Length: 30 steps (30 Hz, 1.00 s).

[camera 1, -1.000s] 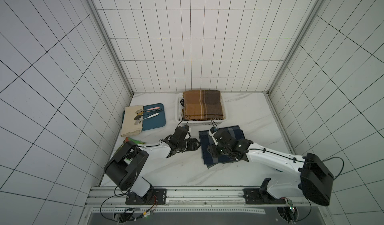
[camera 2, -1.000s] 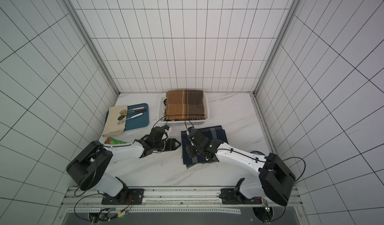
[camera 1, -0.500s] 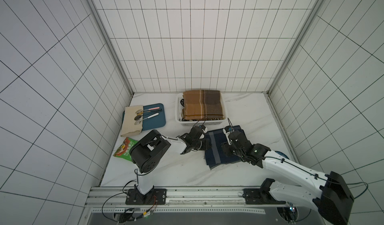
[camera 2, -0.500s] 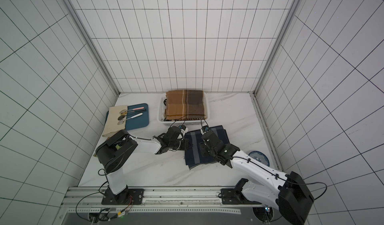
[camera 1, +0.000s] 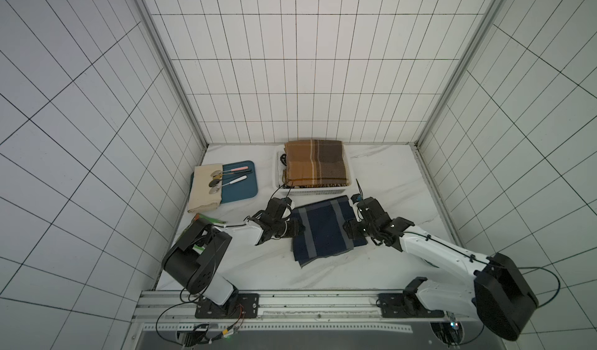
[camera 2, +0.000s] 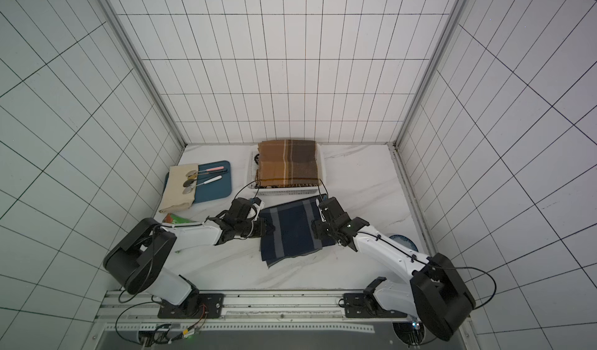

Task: Put the folded scarf in the basket
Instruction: Pick up the scarf at the center of the board.

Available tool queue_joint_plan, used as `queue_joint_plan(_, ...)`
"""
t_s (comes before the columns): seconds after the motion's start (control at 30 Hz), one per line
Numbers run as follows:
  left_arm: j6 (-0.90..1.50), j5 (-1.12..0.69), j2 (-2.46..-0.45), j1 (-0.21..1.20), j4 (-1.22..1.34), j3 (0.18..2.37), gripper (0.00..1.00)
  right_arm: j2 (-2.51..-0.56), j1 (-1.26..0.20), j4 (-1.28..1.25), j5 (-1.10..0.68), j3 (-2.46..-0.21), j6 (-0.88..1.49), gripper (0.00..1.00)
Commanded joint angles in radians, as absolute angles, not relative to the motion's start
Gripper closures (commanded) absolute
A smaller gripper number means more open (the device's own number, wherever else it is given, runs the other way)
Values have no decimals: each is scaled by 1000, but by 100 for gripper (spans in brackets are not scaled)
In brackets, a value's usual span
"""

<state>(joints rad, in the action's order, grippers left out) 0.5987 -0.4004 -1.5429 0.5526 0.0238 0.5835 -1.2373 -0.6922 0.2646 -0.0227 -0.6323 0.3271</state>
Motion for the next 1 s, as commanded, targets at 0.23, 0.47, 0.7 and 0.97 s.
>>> queue_joint_plan(0.23, 605, -348, -1564, 540, -17, 551, 39, -1392, -435, 148, -306, -595, 360, 30)
queue_joint_plan(0.47, 612, -390, -1641, 541, 5, 576, 38, -1592, -414, 117, -483, -633, 399, 29)
queue_joint_plan(0.7, 617, -420, -1660, 543, 28, 578, 45, -1673, -444, 70, -620, -643, 414, 51)
queue_joint_plan(0.97, 611, -447, -1633, 543, 52, 566, 93, -1632, -471, 67, -640, -631, 402, 90)
